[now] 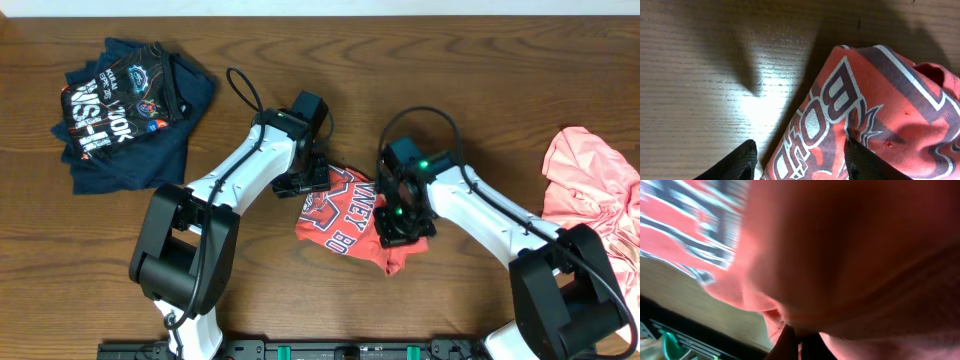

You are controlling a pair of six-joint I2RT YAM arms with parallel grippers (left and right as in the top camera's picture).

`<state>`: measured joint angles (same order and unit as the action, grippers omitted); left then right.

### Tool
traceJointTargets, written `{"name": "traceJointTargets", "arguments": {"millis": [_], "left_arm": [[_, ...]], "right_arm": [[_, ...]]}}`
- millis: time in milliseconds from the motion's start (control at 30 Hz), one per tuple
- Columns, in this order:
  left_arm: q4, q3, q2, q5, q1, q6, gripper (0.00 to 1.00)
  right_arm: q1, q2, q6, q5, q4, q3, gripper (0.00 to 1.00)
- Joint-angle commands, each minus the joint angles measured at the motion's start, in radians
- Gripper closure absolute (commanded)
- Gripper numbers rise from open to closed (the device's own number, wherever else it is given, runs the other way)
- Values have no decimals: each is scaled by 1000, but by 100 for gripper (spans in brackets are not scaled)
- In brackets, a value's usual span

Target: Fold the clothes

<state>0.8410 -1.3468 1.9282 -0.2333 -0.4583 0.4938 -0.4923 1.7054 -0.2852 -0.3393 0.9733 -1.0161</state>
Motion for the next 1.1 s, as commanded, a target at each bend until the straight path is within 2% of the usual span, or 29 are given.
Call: {"name": "traceJointTargets", "arguments": {"millis": [0,200,267,300,433,600,733,900,1067], "left_arm": [[6,4,-26,5,2,-14,43],[6,4,-26,5,2,-14,43],[6,4,-26,5,2,-14,43],[1,4,-26,5,2,-15,43],[-44,-6,-30,-20,2,-60,42],[-176,-15,-30,-55,2,-113,36],[-240,-12,-25,-54,1,-169,35],[-218,11,9,-51,1,-169,36],[-122,41,34,-51,1,-168,36]], "right_arm": [[14,-8,-54,67,35,-1,99],[92,-28,-96,251,109,-30,96],[109,-28,-96,275,107,-30,90],[114,-28,-96,276,102,-29,84],[108,-28,-96,276,83,-29,75],[102,-28,-97,288,61,-23,76],[102,-28,-130,290,28,-8,78],[100,-27,-130,295,-21,13,77],[101,-25,-129,405,-119,30,70]]}}
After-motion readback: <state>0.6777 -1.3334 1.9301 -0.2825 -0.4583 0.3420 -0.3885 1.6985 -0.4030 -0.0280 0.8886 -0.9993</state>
